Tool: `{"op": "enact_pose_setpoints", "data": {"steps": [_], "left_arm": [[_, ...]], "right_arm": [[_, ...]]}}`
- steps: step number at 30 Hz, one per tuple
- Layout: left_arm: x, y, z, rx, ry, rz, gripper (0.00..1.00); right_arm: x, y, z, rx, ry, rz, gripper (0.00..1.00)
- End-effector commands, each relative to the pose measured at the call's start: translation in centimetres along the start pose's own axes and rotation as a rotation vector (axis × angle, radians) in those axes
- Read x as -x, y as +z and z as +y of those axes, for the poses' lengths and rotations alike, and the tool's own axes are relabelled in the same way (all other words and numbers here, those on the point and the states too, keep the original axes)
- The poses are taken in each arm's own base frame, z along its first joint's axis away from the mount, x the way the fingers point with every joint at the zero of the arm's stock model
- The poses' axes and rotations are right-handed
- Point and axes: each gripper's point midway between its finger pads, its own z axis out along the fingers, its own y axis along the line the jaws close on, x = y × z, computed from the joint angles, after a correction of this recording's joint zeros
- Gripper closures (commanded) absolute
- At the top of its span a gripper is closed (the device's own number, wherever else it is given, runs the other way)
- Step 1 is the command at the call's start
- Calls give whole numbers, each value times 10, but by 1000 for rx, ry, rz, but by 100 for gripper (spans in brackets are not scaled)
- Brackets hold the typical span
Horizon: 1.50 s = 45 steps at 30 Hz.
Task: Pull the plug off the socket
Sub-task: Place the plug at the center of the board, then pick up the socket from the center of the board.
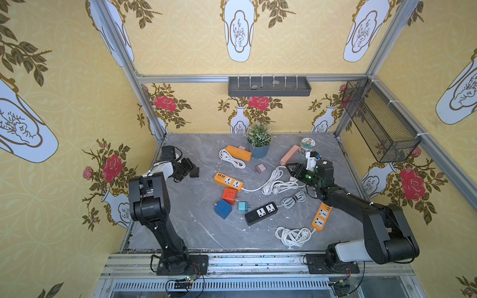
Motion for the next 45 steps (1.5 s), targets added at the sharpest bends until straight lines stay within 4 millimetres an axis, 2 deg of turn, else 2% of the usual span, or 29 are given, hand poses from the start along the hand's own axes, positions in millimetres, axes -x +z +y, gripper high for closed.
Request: {"op": "enact_pose_setpoints", "data": {"steps": [1, 4, 8, 11, 14, 19, 22, 25, 28, 31, 36, 41, 45], "left_arm": [[4, -12, 5, 48, 14, -21, 29], [11, -28, -14, -29, 23, -76, 29], [3, -38, -69, -314, 1, -71, 29], [-16, -31, -104, -466, -50, -2, 30], [-38, -19, -131, -518, -81, 53, 32], [-66, -3, -162, -519, -83, 88, 33], [-84, 9, -168, -454, -108, 114, 34], [-103, 26, -172, -338, -155, 169, 35], [-117, 43, -165, -127, -211, 232, 35], [-125, 49, -156, 101, -220, 267, 35], [-119, 64, -183, 109, -191, 309, 34], [-116, 76, -183, 164, -187, 318, 33], [-111, 93, -194, 126, -169, 321, 33]], "right_arm": [[10, 4, 13, 52, -25, -16, 35], [12, 6, 19, 73, -42, -13, 35], [11, 11, 26, 123, -55, -7, 35], [8, 19, 30, 146, -55, 20, 35], [1, 32, 37, 154, -72, 64, 35], [-30, 65, 58, 164, -159, 223, 35], [-40, 76, 66, 169, -191, 262, 36], [-40, 79, 67, 173, -190, 263, 36], [-38, 78, 67, 167, -193, 256, 36], [-39, 77, 64, 160, -189, 254, 36], [-41, 74, 64, 159, -186, 257, 36], [-39, 70, 62, 151, -189, 249, 36], [-38, 69, 62, 153, -189, 249, 36]]}}
